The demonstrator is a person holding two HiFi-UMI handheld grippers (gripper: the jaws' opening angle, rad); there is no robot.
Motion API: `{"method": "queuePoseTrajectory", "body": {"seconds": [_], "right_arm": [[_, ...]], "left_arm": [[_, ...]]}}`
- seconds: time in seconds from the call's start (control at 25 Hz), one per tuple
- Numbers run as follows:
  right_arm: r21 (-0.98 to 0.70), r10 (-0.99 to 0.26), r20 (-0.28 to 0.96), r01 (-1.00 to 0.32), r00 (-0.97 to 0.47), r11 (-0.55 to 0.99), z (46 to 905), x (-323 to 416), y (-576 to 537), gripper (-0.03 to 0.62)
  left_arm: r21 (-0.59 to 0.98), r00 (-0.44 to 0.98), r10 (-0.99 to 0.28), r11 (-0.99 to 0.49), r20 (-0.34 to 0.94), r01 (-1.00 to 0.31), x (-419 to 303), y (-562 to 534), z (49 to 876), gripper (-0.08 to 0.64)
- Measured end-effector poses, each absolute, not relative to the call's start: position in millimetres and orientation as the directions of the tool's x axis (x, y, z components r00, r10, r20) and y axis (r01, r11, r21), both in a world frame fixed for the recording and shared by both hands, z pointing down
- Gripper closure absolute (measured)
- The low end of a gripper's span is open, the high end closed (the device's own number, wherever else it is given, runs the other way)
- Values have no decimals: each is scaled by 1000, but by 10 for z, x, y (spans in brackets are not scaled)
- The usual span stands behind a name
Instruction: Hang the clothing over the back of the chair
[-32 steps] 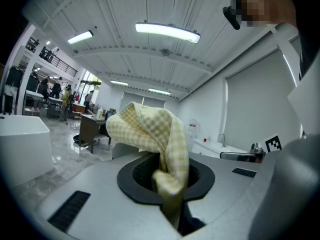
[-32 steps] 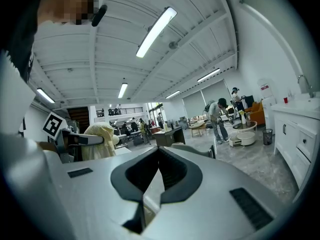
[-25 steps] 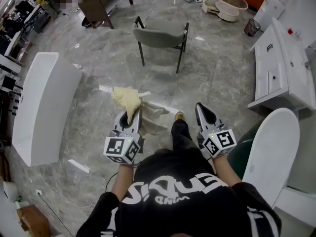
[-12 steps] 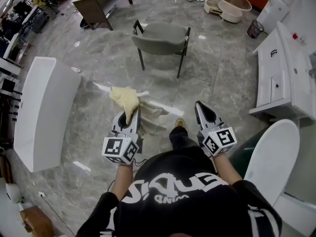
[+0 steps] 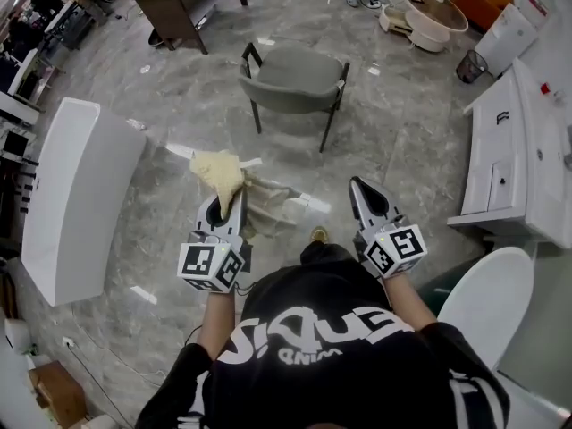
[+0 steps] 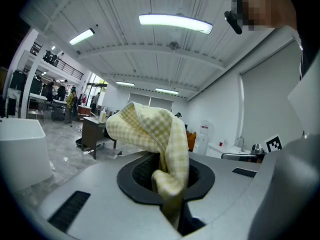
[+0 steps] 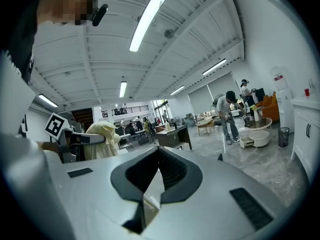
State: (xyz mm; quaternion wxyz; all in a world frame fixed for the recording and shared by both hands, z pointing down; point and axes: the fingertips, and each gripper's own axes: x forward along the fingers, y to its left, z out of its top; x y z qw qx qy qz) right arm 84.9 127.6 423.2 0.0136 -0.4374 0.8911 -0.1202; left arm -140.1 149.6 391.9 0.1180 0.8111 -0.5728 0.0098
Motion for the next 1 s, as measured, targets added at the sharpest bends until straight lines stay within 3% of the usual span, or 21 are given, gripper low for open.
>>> {"method": "queuePoseTrajectory", "body": {"seconds": [0.36, 1.0], "right_arm": [[-243, -746, 92, -741, -660, 626, 4239, 1006, 647, 578], [-257, -747, 94, -741, -658, 620, 4386, 942, -242, 578]], "left_arm": [[179, 254, -957, -228, 139, -957, -1350, 986, 3854, 509], [172, 263, -955, -239, 137, -956, -1392, 83, 3935, 509]]}}
